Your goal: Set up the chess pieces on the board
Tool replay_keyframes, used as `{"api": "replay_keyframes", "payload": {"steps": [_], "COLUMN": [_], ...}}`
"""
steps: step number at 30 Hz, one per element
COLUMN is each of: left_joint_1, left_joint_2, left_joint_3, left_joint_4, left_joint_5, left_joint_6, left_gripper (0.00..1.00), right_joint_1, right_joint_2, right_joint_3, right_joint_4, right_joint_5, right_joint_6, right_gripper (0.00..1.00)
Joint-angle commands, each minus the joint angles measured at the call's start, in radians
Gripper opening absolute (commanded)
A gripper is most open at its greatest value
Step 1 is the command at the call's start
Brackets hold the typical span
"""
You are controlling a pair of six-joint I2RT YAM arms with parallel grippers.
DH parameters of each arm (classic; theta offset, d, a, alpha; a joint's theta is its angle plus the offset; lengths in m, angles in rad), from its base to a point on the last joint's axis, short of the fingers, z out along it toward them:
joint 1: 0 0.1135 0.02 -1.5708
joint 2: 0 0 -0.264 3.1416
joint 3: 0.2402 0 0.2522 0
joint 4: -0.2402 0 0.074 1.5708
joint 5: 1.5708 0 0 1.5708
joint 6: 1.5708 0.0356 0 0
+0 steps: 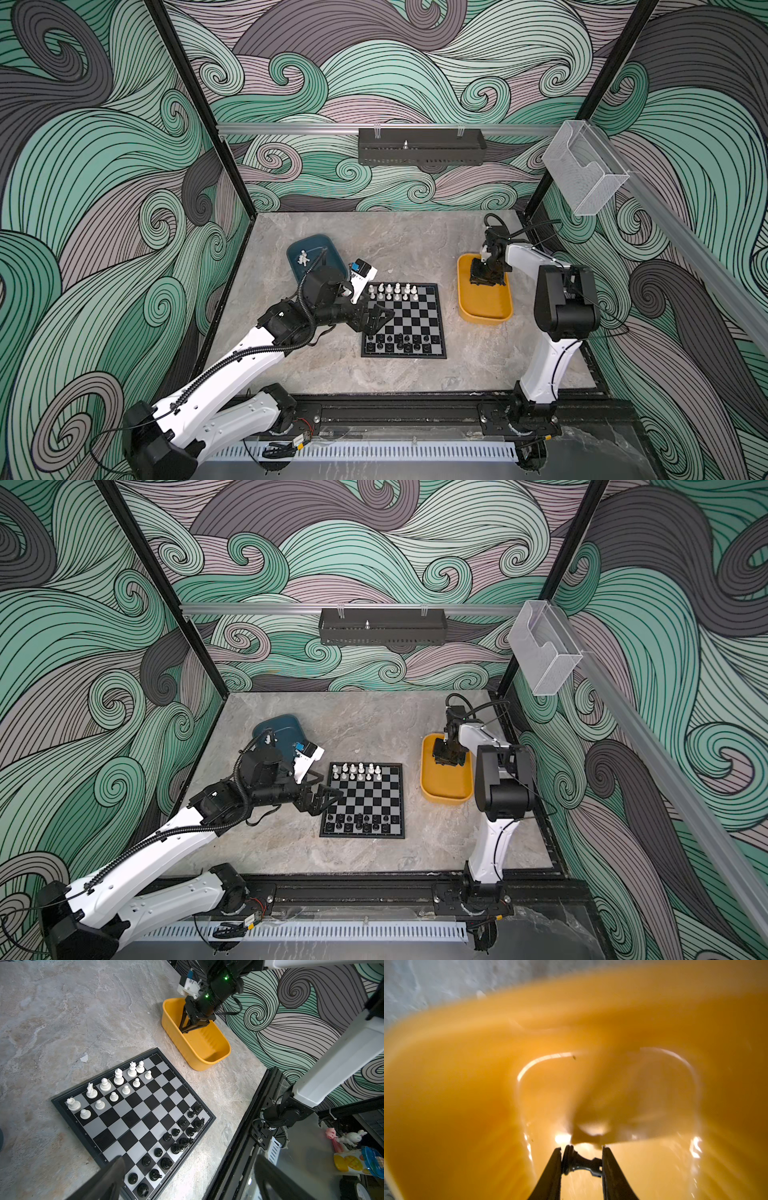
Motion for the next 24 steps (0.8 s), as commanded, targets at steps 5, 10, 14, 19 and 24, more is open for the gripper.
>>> {"api": "replay_keyframes", "payload": {"steps": [5,10,14,19,24], "left_joint_1": [0.005,0.004,0.002,0.003,0.002], "left_joint_2": [-0.011,-0.015,-0.017,-0.018,-0.025], "left_joint_3": [-0.002,-0.004,-0.004,-0.004,-0.004], "left_joint_4": [0.019,0.017,0.017,0.018,0.018], "left_joint_5": [0.023,0.023,0.022,0.024,0.023], "left_joint_6": [-0.001,-0.003,-0.003,-0.003,-0.001], "left_gripper": [0.99,0.98,0.99,0.99,0.99], "right_joint_1": [-0.009,-0.012,-0.024,-0.031,-0.030], "right_joint_2": [-0.123,-0.094,-0.101,-0.099,-0.051], "right_joint_3": [-0.155,-0.151,-0.155,-0.167,-0.187], "right_joint_4": [0.015,0.045,0.100,0.176,0.209], "right_joint_5": [0.033,0.034,0.032,0.028,0.004], "right_joint_6": [0.266,0.382,0.478,0.600,0.705], "right_gripper": [0.28,0.27,0.28,0.29,0.34]}}
